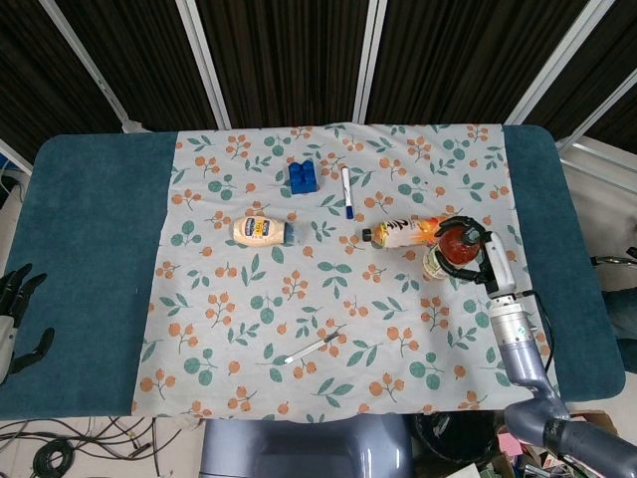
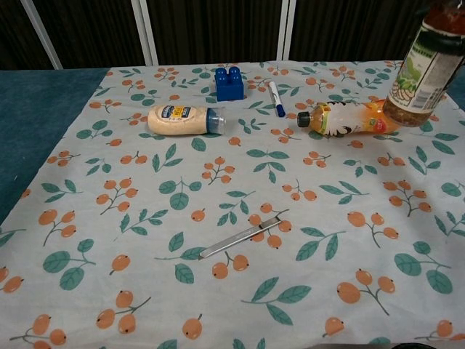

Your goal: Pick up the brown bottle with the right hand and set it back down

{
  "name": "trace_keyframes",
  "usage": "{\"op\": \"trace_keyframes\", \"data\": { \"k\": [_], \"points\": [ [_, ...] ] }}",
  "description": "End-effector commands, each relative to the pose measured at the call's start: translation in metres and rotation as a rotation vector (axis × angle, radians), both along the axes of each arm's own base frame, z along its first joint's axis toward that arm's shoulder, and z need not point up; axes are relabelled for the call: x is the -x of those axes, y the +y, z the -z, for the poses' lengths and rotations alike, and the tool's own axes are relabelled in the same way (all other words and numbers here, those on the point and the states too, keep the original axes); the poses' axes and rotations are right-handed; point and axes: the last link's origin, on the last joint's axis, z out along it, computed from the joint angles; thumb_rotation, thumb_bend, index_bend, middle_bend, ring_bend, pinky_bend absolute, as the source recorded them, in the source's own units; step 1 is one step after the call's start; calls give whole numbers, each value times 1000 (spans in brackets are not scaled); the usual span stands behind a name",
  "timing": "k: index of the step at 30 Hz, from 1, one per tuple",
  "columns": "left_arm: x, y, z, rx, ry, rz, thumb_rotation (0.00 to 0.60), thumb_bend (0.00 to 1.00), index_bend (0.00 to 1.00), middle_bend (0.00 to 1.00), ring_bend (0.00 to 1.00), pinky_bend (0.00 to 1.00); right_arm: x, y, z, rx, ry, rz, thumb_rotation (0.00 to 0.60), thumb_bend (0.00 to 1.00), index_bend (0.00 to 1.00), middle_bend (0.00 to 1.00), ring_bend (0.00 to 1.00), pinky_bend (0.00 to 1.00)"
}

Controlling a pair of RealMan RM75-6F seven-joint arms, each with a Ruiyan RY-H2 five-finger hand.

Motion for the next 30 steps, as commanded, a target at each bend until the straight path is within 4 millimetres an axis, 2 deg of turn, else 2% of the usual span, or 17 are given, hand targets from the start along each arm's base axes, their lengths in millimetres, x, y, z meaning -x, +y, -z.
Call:
{"op": "trace_keyframes", "data": {
  "k": [1,5,9,12,15,17,20,23,30],
  "points": [
    [0,0,0,-1,3,1,600,394,119,5,11,117,-54,4,-44,-86,-159,-107,600,458,409,487,587,688],
    [0,-1,0,0,5,2,600,394,119,5,12,119,-89,10,-78,-158,-365,-172,600,459,409,488,588,688],
    [0,-1,-1,-2,4,3,600,394,119,5,12,122,-105,14,-109,-211,-597,-198,600,459,409,488,588,688],
    [0,-1,-2,-3,2,6,600,394,119,5,11,122,-104,16,-130,-238,-785,-201,600,459,409,488,588,688],
    [0,-1,-2,-2,3,6,600,394,119,5,11,122,-93,17,-137,-242,-836,-181,600,458,409,491,590,708],
    [0,-1,-2,-1,4,5,600,394,119,5,11,122,-87,18,-136,-244,-830,-159,600,458,410,496,599,767],
    [0,-1,-1,1,7,4,600,394,119,5,11,122,-76,18,-130,-226,-709,-129,600,458,417,507,615,845],
    [0,0,-1,0,9,2,600,394,119,5,11,122,-68,17,-120,-183,-520,-114,600,459,435,510,618,848],
    [1,0,-1,1,13,-4,600,394,119,5,12,138,-52,13,-88,34,98,-88,600,464,457,511,620,845]
  ]
}}
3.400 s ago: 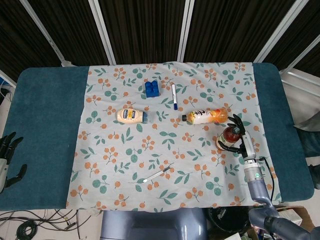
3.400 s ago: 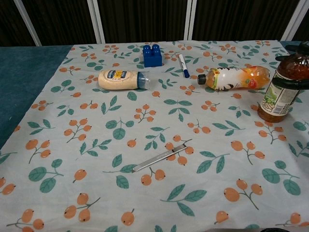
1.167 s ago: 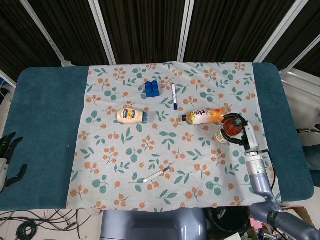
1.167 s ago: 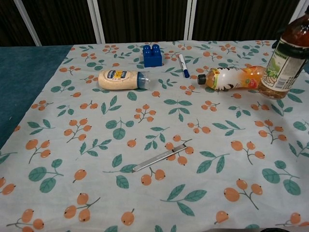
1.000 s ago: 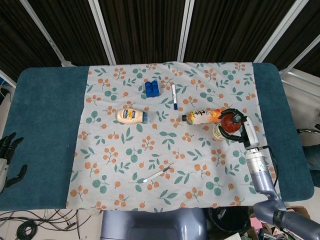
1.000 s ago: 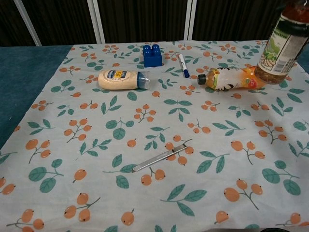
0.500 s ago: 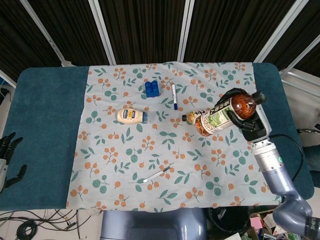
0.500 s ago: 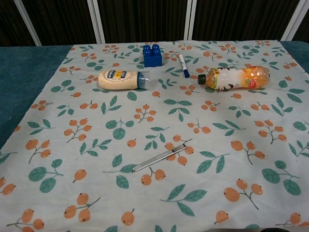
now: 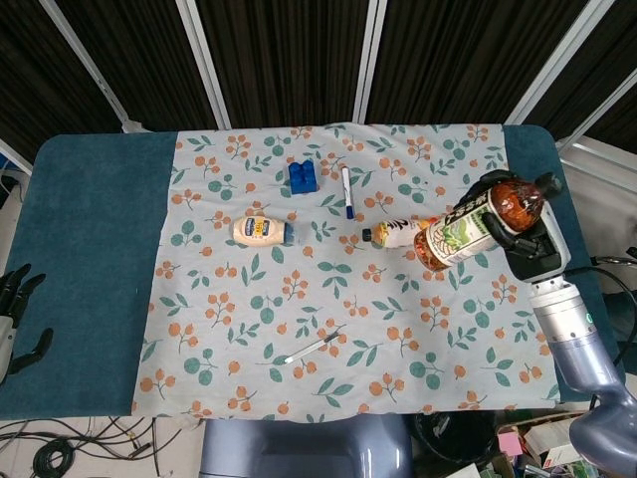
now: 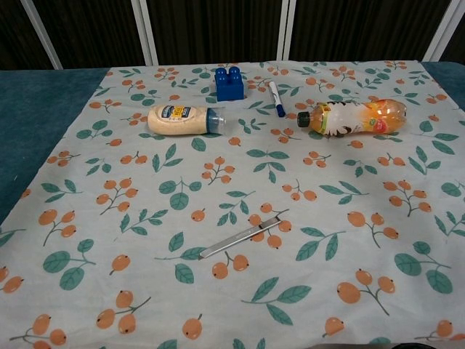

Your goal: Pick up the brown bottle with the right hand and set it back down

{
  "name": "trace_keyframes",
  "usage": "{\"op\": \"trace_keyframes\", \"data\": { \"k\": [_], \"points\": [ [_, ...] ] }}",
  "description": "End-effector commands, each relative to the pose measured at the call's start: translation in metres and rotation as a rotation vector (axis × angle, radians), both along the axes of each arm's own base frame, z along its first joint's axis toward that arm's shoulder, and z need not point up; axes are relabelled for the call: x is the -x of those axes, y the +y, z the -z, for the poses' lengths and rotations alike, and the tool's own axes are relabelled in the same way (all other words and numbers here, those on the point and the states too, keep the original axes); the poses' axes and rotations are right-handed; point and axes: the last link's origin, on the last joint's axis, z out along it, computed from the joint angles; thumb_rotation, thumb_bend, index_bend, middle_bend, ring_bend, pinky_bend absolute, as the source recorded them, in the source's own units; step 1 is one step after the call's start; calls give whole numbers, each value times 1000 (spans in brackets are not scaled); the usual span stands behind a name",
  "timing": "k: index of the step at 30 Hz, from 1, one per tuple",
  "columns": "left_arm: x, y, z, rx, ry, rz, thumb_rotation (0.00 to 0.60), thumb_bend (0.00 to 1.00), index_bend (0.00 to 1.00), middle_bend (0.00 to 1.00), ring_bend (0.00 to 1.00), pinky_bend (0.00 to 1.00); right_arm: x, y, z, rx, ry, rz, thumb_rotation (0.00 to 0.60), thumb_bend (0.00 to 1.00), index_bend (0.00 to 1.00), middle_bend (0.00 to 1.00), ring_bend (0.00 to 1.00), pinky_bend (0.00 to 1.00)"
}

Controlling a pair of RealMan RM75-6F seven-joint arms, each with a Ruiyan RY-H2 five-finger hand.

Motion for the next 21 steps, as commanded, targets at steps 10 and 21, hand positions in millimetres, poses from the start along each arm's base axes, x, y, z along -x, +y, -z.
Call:
{"op": "trace_keyframes", "data": {
  "k": [10,21],
  "points": [
    [0,0,-1,3,2,-6,600,394,119,5,12,140,34,-11,50,485,1276,48,600,464,457,511,620,822],
    [1,0,0,6,8,-11,600,394,119,5,11,146,7,-8,51,572,1295,68,600,463,554,575,680,825]
  ]
}}
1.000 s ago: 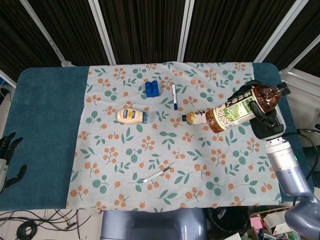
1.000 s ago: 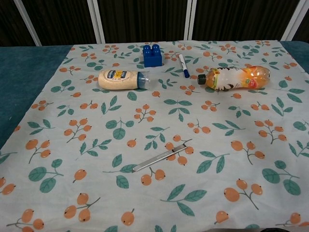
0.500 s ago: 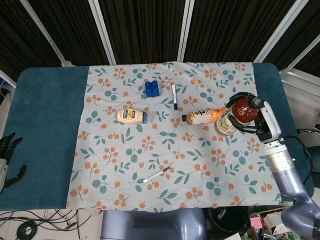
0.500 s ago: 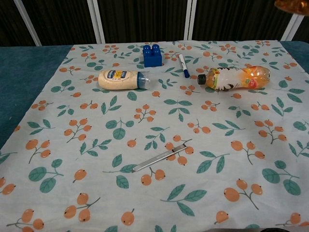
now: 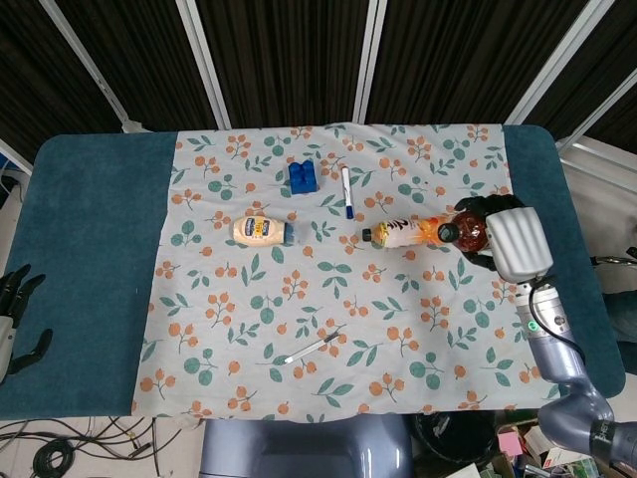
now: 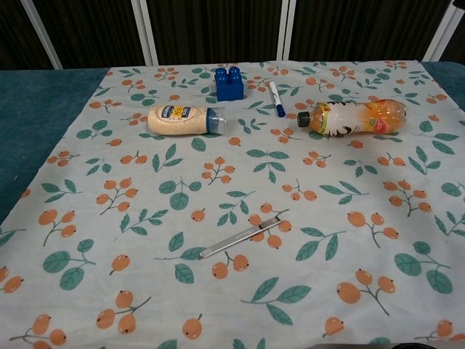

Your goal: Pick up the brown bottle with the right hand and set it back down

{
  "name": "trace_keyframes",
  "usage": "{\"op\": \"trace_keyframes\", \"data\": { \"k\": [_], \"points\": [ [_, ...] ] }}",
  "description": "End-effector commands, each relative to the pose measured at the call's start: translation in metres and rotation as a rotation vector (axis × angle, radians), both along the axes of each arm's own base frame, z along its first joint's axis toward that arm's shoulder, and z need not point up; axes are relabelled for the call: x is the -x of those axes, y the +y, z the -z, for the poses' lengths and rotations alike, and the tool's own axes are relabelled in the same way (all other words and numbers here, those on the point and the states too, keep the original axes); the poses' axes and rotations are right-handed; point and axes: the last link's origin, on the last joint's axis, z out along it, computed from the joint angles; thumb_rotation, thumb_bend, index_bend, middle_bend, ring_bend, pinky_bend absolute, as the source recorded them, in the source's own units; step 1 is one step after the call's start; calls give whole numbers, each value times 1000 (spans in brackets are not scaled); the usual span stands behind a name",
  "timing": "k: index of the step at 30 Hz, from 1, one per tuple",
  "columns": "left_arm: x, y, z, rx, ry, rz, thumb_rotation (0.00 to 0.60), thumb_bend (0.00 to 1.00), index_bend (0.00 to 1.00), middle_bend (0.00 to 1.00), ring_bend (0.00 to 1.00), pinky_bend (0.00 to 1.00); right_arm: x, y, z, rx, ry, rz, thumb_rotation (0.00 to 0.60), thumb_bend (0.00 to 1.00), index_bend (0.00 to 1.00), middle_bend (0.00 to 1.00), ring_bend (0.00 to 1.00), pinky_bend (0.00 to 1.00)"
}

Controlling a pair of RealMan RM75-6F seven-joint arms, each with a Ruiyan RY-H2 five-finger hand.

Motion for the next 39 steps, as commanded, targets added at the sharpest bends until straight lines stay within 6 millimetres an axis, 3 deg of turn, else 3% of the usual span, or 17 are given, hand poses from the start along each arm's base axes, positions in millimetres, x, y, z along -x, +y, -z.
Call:
{"op": "trace_keyframes", "data": {
  "k": [1,10,18,23,28,34,39],
  "points": [
    [0,0,0,1,1,-1,600,394,119,5,11,146,-24,6,8,-96,-286,-36,600,463,564,577,682,826],
    [0,0,0,1,1,-1,600,394,119,5,12,146,-62,26,2,-373,-775,-107,600,464,674,580,686,826],
    [0,0,0,2,2,-1,600,394,119,5,12,146,-98,53,-13,-872,-1380,-163,600,465,695,579,686,824],
    [0,0,0,3,3,-2,600,394,119,5,11,147,-87,51,-25,-1073,-1585,-187,600,465,695,580,689,824],
    [1,0,0,4,6,-4,600,394,119,5,12,147,-62,39,-25,-1015,-1419,-143,600,465,695,580,690,824],
    [1,0,0,6,9,-7,600,394,119,5,12,147,-39,29,-18,-786,-1094,-75,600,465,696,580,690,824],
    [1,0,0,9,13,-9,600,394,119,5,12,147,-11,19,-6,-473,-560,-13,600,464,705,579,690,825]
  ]
}}
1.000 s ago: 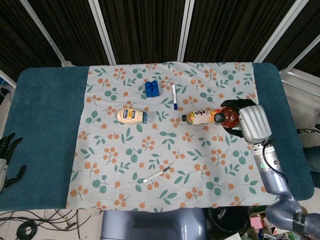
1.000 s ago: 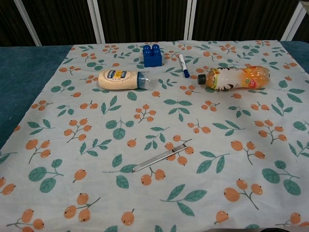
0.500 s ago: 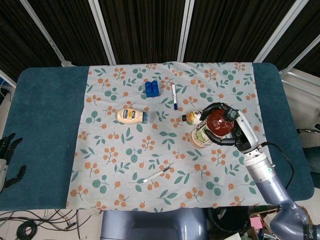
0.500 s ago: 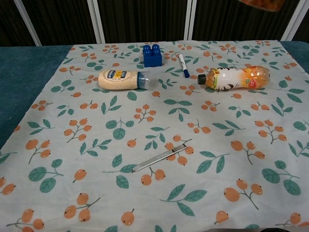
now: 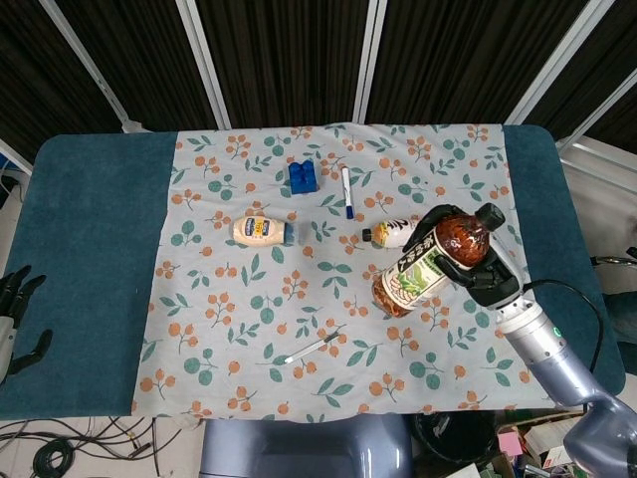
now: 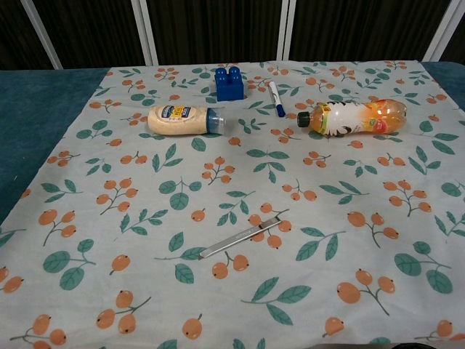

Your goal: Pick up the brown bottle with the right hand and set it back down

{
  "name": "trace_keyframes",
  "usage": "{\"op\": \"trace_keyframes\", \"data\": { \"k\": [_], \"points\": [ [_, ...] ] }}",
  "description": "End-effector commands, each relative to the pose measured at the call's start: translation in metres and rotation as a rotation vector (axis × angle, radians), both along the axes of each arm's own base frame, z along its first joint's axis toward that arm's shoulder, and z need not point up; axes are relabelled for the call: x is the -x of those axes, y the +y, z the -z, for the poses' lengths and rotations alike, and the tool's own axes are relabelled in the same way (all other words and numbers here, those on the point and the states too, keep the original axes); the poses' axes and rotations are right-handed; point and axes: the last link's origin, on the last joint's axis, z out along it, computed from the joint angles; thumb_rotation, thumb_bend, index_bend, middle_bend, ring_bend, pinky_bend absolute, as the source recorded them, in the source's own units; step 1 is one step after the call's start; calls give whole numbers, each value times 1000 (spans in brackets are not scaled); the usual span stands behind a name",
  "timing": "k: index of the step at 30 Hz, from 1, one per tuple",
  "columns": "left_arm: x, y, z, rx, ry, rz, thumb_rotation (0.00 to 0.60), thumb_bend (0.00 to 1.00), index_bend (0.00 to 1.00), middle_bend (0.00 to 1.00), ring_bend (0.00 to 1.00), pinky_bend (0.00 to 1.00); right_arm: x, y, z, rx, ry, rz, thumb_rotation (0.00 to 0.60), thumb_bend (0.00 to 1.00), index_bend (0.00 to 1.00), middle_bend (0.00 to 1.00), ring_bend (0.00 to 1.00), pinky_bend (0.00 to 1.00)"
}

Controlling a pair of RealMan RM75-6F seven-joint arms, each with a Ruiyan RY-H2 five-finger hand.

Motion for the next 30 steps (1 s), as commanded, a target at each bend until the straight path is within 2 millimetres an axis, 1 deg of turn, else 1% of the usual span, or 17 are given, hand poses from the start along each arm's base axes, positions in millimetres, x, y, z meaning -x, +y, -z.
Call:
{"op": "trace_keyframes", "data": {
  "k": [1,2,7,10,14,18,19,22,23,24,25,27,28,29,30],
  "points": [
    [0,0,0,2,3,-1,600,394,119,5,12,147,50,-15,14,542,1062,2,600,464,705,579,689,825],
    [0,0,0,3,3,-2,600,394,119,5,12,146,54,-16,18,592,1170,12,600,464,705,579,689,825],
    [0,0,0,2,4,-4,600,394,118,5,11,147,68,-21,31,716,1477,57,600,463,705,579,689,825],
    [0,0,0,3,4,-4,600,394,115,5,11,147,74,-23,35,746,1600,81,600,463,705,579,689,825],
    [1,0,0,7,7,-7,600,394,113,5,11,147,76,-26,38,771,1678,110,600,463,705,579,689,825],
    [0,0,0,8,7,-8,600,394,113,5,11,147,72,-25,42,752,1651,131,600,454,705,579,689,825],
    [0,0,0,8,8,-8,600,394,113,5,11,147,70,-24,42,740,1635,133,600,451,705,579,689,825],
    [1,0,0,9,8,-10,600,394,113,5,11,147,59,-18,48,628,1451,146,600,449,705,579,689,825],
    [1,0,0,10,9,-10,600,394,113,5,11,147,49,-14,51,534,1294,156,600,449,705,579,689,825],
    [1,0,0,10,9,-10,600,394,113,5,12,149,44,-12,51,476,1201,158,600,449,705,579,689,824],
    [1,0,0,10,9,-10,600,394,113,5,12,151,34,-7,51,370,1032,161,600,449,705,579,689,822],
    [1,0,0,10,10,-10,600,394,113,5,11,155,20,-2,47,220,787,155,600,449,705,578,689,817],
    [1,0,0,10,9,-11,600,394,113,5,11,156,18,0,44,165,694,146,600,449,705,578,689,816],
    [1,0,0,11,9,-11,600,394,113,5,11,156,20,0,39,131,627,135,600,449,705,577,689,814],
    [1,0,0,11,10,-11,600,394,113,5,12,156,22,0,37,118,590,128,600,448,705,577,689,813]
  ]
}}
